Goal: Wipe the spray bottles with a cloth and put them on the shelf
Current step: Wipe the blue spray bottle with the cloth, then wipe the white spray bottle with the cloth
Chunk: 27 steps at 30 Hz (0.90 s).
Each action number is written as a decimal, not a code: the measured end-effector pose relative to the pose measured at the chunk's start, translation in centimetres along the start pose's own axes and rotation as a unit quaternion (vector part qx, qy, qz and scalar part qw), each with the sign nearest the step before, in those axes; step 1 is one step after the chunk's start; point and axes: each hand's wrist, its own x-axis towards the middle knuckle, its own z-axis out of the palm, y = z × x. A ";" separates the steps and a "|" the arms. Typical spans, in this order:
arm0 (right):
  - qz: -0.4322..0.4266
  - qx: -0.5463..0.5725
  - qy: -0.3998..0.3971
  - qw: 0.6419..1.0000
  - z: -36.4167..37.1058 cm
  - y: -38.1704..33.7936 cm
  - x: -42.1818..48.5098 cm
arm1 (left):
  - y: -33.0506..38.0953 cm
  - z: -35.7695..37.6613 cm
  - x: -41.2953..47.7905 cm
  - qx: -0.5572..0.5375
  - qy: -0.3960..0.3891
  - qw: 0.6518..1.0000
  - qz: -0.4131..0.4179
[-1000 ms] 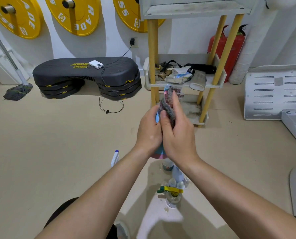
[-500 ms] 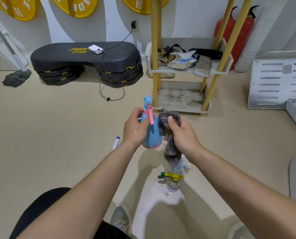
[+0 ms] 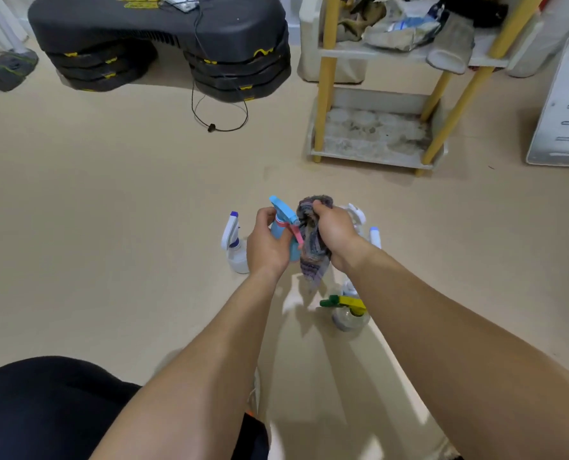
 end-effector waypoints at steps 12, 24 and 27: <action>0.066 -0.148 0.018 0.987 3.6 4.7 7.9 | -7.8 3.7 6.0 0.056 0.019 0.997 -0.048; 0.054 -0.141 0.013 0.988 3.7 5.8 7.3 | -8.7 3.6 6.0 0.061 -0.011 0.994 -0.094; 0.041 -0.131 0.014 0.990 3.0 4.9 5.5 | -7.6 2.7 4.9 0.095 -0.019 0.988 -0.116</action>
